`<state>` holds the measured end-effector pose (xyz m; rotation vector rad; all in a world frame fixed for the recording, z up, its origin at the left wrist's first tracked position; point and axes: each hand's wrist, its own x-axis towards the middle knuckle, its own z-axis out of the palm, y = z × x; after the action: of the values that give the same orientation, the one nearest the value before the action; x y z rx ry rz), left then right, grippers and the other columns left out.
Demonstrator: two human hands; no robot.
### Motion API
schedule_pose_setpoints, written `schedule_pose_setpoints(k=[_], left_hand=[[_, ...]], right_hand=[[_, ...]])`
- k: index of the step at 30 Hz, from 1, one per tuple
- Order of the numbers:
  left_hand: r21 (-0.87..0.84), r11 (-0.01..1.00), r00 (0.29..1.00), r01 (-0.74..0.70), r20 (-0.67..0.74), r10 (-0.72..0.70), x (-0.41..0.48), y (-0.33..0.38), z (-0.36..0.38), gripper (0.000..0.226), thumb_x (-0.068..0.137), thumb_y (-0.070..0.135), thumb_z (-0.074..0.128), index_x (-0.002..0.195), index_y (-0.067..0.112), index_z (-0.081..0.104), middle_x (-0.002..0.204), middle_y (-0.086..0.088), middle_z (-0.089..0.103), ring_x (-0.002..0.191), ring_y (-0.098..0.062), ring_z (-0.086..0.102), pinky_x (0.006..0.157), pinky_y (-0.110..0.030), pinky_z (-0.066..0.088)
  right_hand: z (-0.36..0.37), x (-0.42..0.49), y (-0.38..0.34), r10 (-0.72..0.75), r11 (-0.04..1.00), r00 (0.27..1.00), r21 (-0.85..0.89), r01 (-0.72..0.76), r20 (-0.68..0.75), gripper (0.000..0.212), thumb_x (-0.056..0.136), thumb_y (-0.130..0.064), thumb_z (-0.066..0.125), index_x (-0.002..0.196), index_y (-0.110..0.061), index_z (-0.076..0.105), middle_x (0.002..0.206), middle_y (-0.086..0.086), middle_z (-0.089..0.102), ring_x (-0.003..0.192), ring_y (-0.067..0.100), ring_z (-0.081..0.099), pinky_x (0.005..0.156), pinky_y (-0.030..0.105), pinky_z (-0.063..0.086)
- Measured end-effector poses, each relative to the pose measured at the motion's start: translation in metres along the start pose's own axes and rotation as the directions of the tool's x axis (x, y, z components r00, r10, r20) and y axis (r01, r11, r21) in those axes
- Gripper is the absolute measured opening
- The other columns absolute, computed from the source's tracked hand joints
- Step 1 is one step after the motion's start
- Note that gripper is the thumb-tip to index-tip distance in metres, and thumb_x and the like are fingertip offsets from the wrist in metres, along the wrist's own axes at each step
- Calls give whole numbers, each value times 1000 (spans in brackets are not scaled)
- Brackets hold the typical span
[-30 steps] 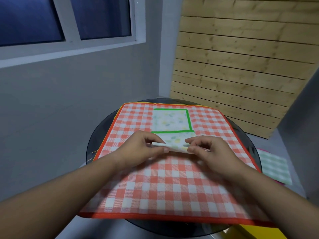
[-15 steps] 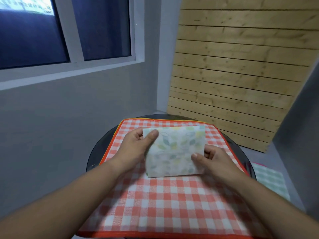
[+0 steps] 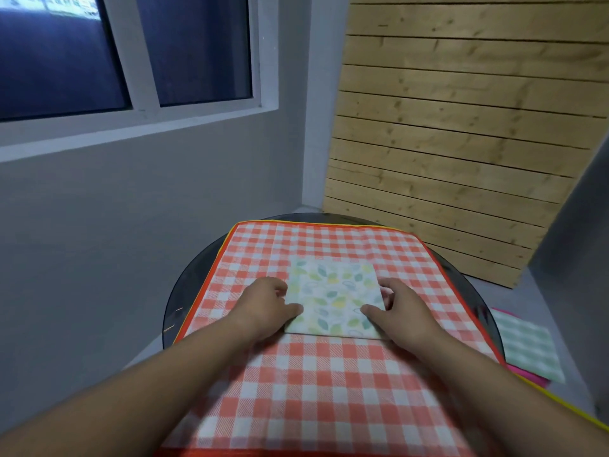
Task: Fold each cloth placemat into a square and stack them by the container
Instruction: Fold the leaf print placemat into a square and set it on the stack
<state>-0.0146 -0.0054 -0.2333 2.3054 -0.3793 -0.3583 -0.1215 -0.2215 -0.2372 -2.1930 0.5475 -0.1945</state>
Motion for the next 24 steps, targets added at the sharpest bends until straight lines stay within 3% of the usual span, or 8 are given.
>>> schedule_pose_setpoints(k=[3, 5, 9, 17, 24], left_hand=[[26, 1000, 1000, 10, -14, -10, 2, -1, 0, 55, 85, 32, 77, 133, 11, 61, 118, -2, 66, 99, -18, 63, 85, -29, 55], [16, 1000, 1000, 9, -23, -9, 3, -2, 0, 53, 84, 29, 79, 130, 9, 63, 115, -2, 68, 98, -18, 63, 89, -32, 56], [-10, 999, 999, 46, -16, -46, 5, 2, -2, 51, 82, 28, 81, 126, 8, 65, 118, -2, 68, 98, -17, 64, 90, -34, 57], [-26, 990, 991, 136, 21, -136, 7, 5, -5, 49, 76, 28, 85, 120, 11, 69, 125, -2, 66, 104, -19, 63, 93, -37, 57], [-19, 991, 990, 134, 51, -133, 7, 7, -3, 42, 80, 22, 83, 117, 9, 71, 108, 0, 69, 88, -16, 67, 77, -31, 60]], right_hand=[[-1, -1, 0, -6, 992, 1000, -130, 3, -20, 65, 88, -34, 71, 144, -23, 41, 135, 0, 58, 116, 17, 59, 90, 28, 50], [-1, -2, 1, -13, 983, 1000, -184, 10, -18, 62, 87, -39, 71, 141, -21, 48, 138, 1, 56, 122, 19, 55, 97, 30, 46], [-2, 0, 2, -7, 980, 1000, -199, 5, -5, 59, 84, -43, 72, 135, -19, 55, 131, 1, 58, 117, 18, 56, 93, 27, 45], [-8, -1, 2, -13, 985, 1000, -171, 9, -24, 53, 81, -40, 77, 126, -19, 62, 92, -9, 54, 91, 14, 59, 74, 25, 44], [-9, -5, 0, -42, 970, 999, -239, 36, -22, 55, 81, -42, 76, 128, -17, 62, 110, -3, 61, 98, 13, 57, 81, 24, 43]])
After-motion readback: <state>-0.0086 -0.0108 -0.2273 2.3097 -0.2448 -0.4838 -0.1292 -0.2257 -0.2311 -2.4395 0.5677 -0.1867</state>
